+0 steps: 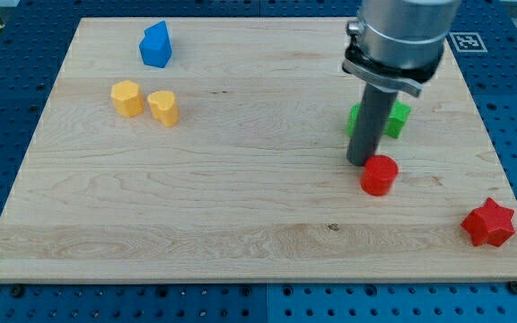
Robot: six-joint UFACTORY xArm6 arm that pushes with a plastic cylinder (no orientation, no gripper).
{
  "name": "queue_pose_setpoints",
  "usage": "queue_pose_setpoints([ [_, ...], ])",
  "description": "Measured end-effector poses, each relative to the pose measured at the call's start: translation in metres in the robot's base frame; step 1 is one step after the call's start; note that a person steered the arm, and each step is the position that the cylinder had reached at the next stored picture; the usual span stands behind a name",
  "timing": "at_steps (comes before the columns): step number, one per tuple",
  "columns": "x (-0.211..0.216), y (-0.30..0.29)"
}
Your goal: Place the red blocks to the bottom right corner
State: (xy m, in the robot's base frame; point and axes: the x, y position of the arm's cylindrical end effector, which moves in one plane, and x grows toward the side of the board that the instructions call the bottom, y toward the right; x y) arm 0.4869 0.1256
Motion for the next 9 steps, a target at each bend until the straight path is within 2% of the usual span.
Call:
queue_pose_setpoints([
  [3,0.038,-0.001],
  [4,0.057,-0.017],
  [5,0.060,-0.017],
  [8,0.085,0.044],
  [9,0.085,0.038],
])
